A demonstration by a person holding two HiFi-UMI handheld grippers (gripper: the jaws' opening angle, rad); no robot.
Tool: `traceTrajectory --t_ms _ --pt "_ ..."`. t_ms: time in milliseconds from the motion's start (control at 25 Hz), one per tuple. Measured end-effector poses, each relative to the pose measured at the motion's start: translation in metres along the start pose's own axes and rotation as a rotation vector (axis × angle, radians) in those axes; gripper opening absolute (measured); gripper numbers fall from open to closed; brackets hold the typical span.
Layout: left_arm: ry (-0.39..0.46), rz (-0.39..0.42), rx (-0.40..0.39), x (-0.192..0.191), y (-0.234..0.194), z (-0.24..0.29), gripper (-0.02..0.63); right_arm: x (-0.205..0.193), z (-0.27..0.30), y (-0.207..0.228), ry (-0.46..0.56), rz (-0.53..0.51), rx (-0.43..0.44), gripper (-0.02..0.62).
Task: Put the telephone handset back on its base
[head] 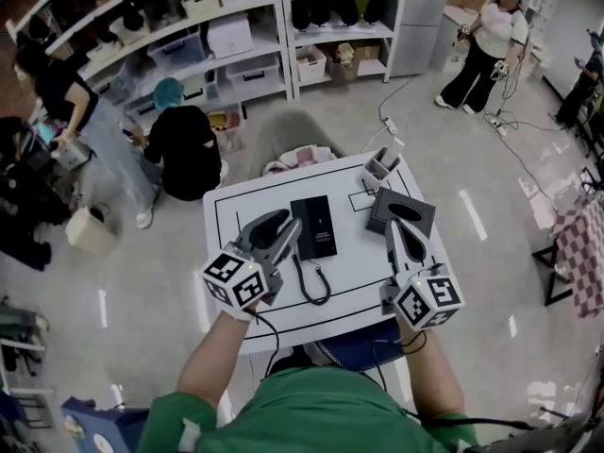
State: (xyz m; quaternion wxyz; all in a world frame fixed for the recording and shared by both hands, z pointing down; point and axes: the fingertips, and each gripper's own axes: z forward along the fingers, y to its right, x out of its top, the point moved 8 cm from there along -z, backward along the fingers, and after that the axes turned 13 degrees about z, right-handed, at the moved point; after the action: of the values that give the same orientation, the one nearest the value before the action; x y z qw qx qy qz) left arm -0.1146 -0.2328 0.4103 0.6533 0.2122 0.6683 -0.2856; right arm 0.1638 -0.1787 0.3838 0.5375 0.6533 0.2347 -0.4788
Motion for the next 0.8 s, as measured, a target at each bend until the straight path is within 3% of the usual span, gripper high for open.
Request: traceTrajectory --t_ms 200,480,800 --pt "0.043 0.179 0.048 0.033 0.037 -0.013 0.13 0.015 -0.014 -0.011 0.085 -0.049 0.052 0.023" --pt "0.12 0.394 0.195 0.072 0.064 -0.041 0.118 0.03 -0.025 -0.032 0.106 -0.096 0.095 0.023" --pt "0.131 0.417 0.26 0.078 0.077 -0.064 0.117 0.037 -0.033 -0.054 0.127 -0.168 0.143 0.023"
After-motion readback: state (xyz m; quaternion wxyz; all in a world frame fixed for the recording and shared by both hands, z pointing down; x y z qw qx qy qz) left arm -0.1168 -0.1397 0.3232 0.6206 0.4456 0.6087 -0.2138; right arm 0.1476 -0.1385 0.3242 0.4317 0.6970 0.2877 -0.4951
